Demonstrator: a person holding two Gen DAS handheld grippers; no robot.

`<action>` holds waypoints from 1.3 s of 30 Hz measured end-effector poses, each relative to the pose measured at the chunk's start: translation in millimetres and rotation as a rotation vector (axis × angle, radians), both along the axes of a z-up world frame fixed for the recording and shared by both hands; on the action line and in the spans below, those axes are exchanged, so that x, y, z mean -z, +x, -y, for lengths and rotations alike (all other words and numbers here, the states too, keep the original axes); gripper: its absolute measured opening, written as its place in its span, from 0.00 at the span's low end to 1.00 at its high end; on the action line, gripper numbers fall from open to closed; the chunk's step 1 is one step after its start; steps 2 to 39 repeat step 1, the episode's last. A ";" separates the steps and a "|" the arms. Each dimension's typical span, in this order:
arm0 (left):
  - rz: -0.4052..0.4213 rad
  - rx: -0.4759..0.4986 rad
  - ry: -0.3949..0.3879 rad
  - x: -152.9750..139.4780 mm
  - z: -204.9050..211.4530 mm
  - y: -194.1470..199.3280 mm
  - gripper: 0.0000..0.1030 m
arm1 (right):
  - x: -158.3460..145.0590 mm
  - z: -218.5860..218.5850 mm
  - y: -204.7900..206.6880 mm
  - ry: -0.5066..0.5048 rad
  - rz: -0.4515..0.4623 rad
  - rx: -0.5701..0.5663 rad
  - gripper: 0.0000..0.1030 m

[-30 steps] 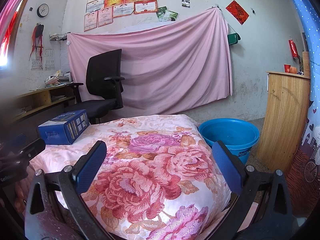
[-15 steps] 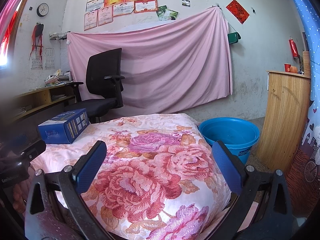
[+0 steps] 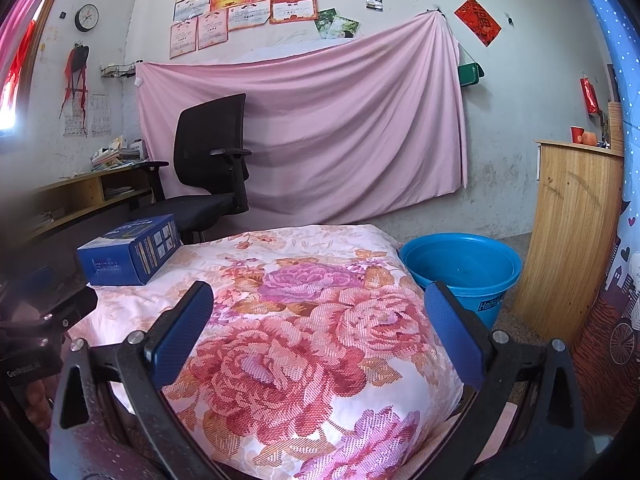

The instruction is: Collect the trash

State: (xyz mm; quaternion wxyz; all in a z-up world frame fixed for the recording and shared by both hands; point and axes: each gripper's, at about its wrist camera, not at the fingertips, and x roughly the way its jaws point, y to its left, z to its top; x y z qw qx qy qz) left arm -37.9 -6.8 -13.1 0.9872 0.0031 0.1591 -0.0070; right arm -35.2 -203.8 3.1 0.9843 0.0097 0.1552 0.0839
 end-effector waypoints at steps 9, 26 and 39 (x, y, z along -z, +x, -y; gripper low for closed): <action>-0.002 0.000 0.001 0.4 0.4 0.4 0.98 | 0.2 0.0 -0.5 0.000 0.000 0.000 1.00; -0.002 0.000 0.001 0.4 0.4 0.4 0.98 | 0.2 0.0 -0.5 0.000 0.000 0.000 1.00; -0.002 0.000 0.001 0.4 0.4 0.4 0.98 | 0.2 0.0 -0.5 0.000 0.000 0.000 1.00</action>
